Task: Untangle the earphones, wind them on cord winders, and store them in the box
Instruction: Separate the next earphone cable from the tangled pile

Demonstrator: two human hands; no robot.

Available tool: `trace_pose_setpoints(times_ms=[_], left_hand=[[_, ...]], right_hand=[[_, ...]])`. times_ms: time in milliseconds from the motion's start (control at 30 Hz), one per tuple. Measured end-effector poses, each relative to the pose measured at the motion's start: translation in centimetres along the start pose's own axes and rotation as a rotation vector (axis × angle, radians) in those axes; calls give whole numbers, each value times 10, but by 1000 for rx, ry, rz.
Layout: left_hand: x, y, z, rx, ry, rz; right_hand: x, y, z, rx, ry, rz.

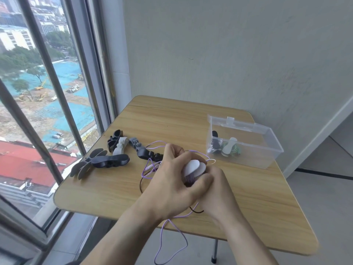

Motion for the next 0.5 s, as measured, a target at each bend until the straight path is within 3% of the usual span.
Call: trace_pose_setpoints(times_ms=[100, 200, 333, 433, 500], left_hand=[[8, 0, 0, -110, 52, 62], [7, 0, 8, -198, 14, 7], [2, 1, 9, -190, -5, -45], [-8, 2, 6, -174, -92, -142], [-15, 0, 6, -197, -223, -214]], right_hand=[[-1, 0, 2, -85, -51, -13], [-1, -3, 2, -76, -102, -22], [-7, -9, 4, -13, -2, -81], [-5, -8, 4, 47, -92, -45], [-5, -8, 8, 0, -130, -12]])
Point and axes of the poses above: each hand's wrist, its own y-axis away from the middle knuckle, its own z-axis out of the back of the hand, x = y × z, the point moved 5 cm from there along -y, towards the middle knuckle, and after that the axes turned 14 degrees about -z, right-handed, at the moved point
